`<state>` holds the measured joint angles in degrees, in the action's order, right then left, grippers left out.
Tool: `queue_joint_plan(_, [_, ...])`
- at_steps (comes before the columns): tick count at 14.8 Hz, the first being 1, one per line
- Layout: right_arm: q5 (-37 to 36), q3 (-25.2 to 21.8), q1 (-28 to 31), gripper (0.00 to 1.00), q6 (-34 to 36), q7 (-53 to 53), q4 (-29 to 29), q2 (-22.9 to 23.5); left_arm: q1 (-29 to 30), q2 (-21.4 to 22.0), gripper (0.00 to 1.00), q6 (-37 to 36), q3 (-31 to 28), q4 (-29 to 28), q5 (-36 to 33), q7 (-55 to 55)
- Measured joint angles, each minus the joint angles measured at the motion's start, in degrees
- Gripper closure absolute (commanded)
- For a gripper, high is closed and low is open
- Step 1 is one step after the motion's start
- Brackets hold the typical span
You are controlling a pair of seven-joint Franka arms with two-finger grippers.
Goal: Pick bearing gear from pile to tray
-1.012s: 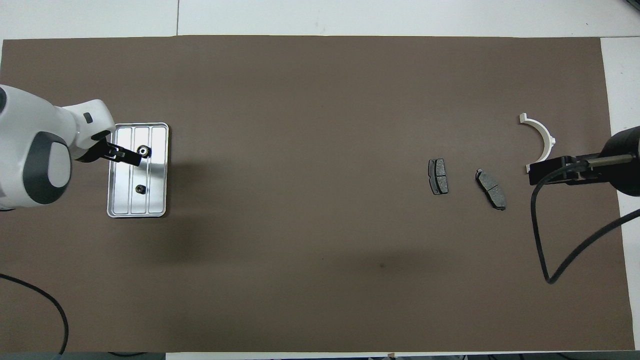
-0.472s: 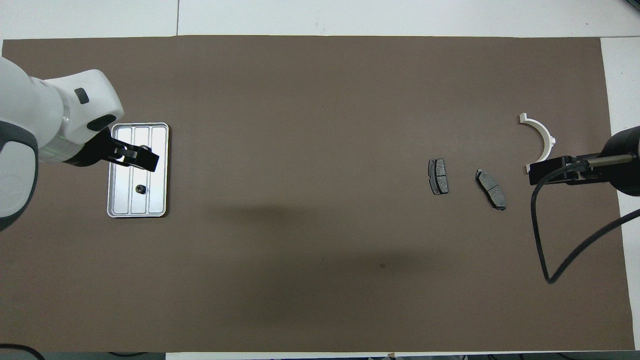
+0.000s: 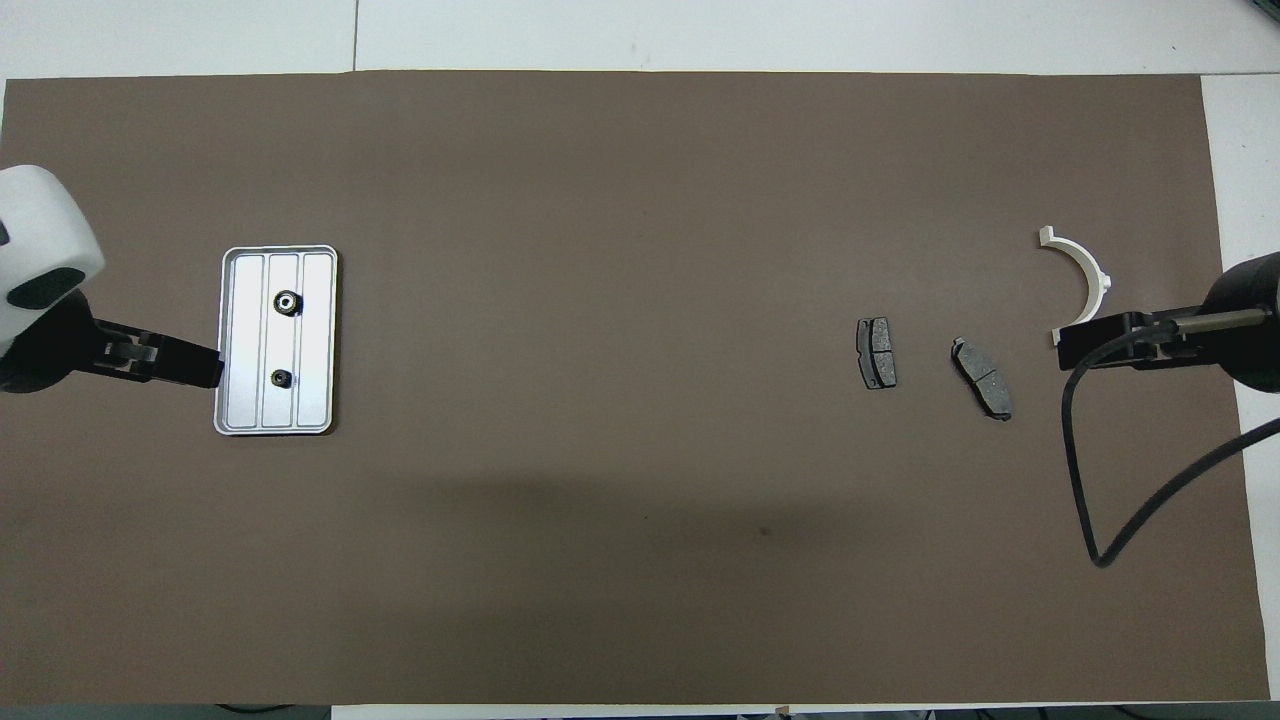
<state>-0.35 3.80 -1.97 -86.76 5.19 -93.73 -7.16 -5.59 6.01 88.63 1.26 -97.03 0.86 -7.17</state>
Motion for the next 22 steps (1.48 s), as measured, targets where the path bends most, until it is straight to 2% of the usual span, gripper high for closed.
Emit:
queue_joint_plan(5, [0.0, 0.0, 0.0, 0.0, 0.0, 0.0, 0.0, 0.0, 6.1, 0.0, 0.1, -0.2, -0.4, -0.1, 0.0, -3.8])
queue_joint_plan(17, [0.0, 0.0, 0.0, 0.0, 0.0, 0.0, 0.1, 0.0, 6.6, 0.0, 0.1, -0.4, -0.3, -0.1, 0.0, -2.5])
queue_joint_plan(22, [0.0, 0.0, 0.0, 0.0, 0.0, 0.0, 0.2, 0.0, 6.6, 0.0, 0.01, -0.8, -0.3, -0.1, 0.0, -1.4])
